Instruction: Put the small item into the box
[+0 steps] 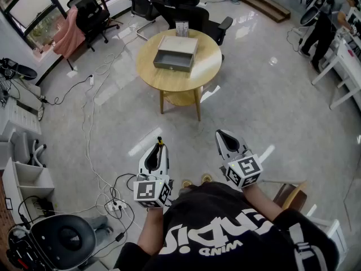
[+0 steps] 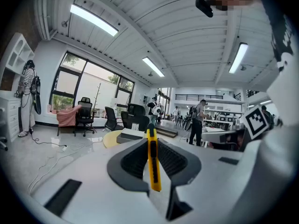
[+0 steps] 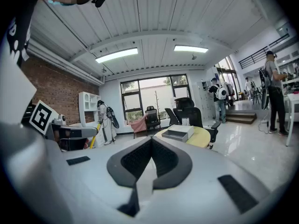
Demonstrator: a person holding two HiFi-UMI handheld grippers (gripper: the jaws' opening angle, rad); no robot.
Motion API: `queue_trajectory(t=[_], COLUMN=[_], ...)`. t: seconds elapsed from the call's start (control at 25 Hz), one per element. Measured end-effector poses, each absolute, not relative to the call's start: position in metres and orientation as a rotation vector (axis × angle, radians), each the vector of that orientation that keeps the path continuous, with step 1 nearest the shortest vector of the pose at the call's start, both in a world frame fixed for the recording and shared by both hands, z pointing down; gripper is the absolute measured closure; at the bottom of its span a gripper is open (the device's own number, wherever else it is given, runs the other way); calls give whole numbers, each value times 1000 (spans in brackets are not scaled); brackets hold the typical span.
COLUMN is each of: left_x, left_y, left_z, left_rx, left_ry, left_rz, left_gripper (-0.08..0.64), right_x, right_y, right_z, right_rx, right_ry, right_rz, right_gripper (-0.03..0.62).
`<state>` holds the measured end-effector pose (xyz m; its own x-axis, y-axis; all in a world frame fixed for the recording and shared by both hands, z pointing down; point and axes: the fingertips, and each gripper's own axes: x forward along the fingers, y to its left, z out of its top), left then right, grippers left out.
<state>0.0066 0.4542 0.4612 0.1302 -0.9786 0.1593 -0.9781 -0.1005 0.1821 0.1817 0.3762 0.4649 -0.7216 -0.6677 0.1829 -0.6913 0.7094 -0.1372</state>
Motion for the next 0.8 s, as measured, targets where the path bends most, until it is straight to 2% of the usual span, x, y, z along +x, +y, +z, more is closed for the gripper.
queue_trajectory(t=[0.8], left_x=[-17], left_y=[420], left_z=[468], left_rx=[2252], left_ry=[-1847], left_rz=[12], left_gripper=[491], right_x=[169], right_y=[367], right_z=[482], right_rx=[1234], right_ry=[-2775], right_rz=[337], right_gripper=[592])
